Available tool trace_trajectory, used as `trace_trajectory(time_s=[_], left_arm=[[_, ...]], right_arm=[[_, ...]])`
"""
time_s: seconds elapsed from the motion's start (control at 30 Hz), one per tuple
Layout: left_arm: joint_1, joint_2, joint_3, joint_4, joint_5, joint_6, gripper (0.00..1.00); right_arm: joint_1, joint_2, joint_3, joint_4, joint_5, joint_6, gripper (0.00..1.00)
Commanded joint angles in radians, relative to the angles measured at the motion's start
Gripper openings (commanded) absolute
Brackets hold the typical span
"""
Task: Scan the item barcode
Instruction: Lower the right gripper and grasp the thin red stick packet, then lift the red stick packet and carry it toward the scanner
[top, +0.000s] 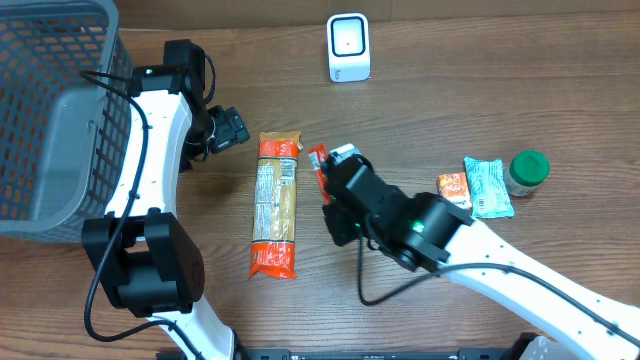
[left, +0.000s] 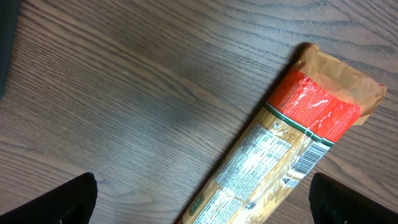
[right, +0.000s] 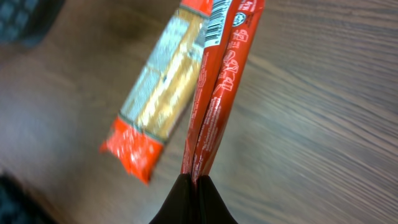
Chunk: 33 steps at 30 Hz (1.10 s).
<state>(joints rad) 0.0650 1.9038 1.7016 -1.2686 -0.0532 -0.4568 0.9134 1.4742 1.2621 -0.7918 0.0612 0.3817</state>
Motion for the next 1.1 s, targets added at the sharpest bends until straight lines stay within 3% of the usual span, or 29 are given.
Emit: trace_trajectory(time_s=[0.0,0.3,0.53,0.7,1.07], left_arm=[[-0.007,-0.019,0.002,-0.002,-0.002,0.008,1.0],[-0.007,-0.019,0.002,-0.002,-0.002,0.007,1.0],[-0.007,-0.019,0.002,-0.002,-0.002,0.008,1.0],[-0.007,-0.019,0.002,-0.002,-0.001,0.007,1.0],[-0.007,-0.019,0.002,-0.002,-0.002,0.008,1.0]], right_arm=[[-0.037,-0.102,0.002,-0.043,-0.086,-0.15,0.04],[-0.306,-0.346,0.002,-0.26,-0.467,-0.513,0.04],[-0.501,-0.364,0.001,-0.465,-0.764,-0.825,0.04],[-0.531,-0.361,0.001,-0.6,-0.845,-1.059,0.04],[-0.531,-0.361,0.001,-0.602,-0.848,-1.098,0.04]])
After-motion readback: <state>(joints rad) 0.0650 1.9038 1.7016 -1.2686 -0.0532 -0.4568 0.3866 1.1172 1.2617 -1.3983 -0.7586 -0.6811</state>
